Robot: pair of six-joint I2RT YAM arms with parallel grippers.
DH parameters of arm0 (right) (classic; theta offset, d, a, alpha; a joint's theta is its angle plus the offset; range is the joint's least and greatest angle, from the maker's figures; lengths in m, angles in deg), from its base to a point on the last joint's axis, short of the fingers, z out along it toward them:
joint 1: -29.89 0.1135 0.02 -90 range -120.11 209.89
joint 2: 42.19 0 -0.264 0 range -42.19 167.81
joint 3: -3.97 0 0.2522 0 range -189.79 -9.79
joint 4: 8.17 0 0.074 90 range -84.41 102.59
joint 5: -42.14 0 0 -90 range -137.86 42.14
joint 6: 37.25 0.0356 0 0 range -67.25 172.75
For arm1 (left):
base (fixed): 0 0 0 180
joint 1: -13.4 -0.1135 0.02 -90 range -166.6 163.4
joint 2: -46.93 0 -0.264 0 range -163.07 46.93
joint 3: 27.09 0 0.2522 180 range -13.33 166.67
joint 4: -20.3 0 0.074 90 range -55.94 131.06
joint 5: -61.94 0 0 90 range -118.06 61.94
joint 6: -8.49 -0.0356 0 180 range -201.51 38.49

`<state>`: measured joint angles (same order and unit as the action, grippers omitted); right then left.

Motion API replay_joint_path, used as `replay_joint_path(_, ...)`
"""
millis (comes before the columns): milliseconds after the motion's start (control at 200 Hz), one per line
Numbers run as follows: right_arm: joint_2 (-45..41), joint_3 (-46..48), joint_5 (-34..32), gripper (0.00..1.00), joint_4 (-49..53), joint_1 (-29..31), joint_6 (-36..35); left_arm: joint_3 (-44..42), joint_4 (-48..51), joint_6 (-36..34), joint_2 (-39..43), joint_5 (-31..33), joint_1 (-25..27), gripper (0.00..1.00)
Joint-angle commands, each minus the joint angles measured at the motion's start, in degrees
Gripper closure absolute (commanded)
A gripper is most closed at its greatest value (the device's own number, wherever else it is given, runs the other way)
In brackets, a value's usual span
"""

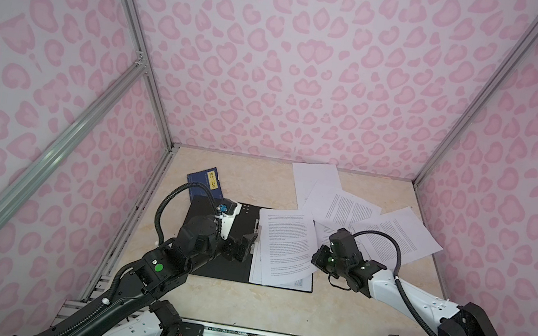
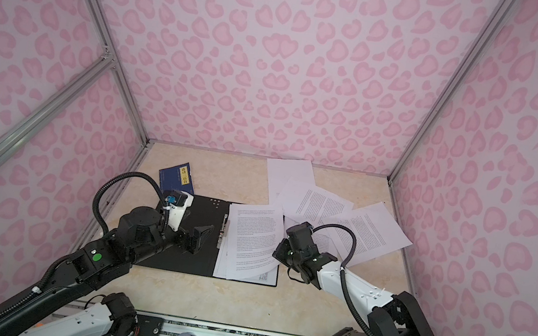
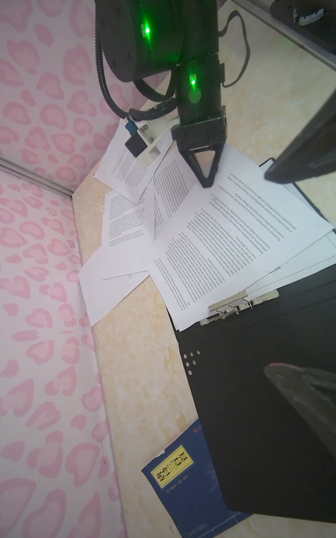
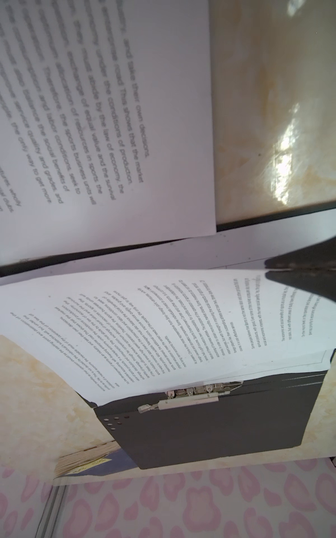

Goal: Put the files into the folder

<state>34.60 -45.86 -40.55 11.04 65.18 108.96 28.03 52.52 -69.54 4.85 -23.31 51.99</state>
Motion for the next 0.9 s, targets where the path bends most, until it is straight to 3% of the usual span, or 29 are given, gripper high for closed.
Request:
replay_joint_path(0, 0.00, 0.47, -2.12, 1.00, -1.89, 0.84, 2.23, 0.47, -0.15, 0.23, -0.03, -1.10, -0.01, 0.03)
replay_joint_path(895, 0.86, 1.34, -5.96, 1.00, -2.90, 6.94, 10.08, 0.60, 0.17, 0.46, 1.30, -2.81, 0.00, 0.03)
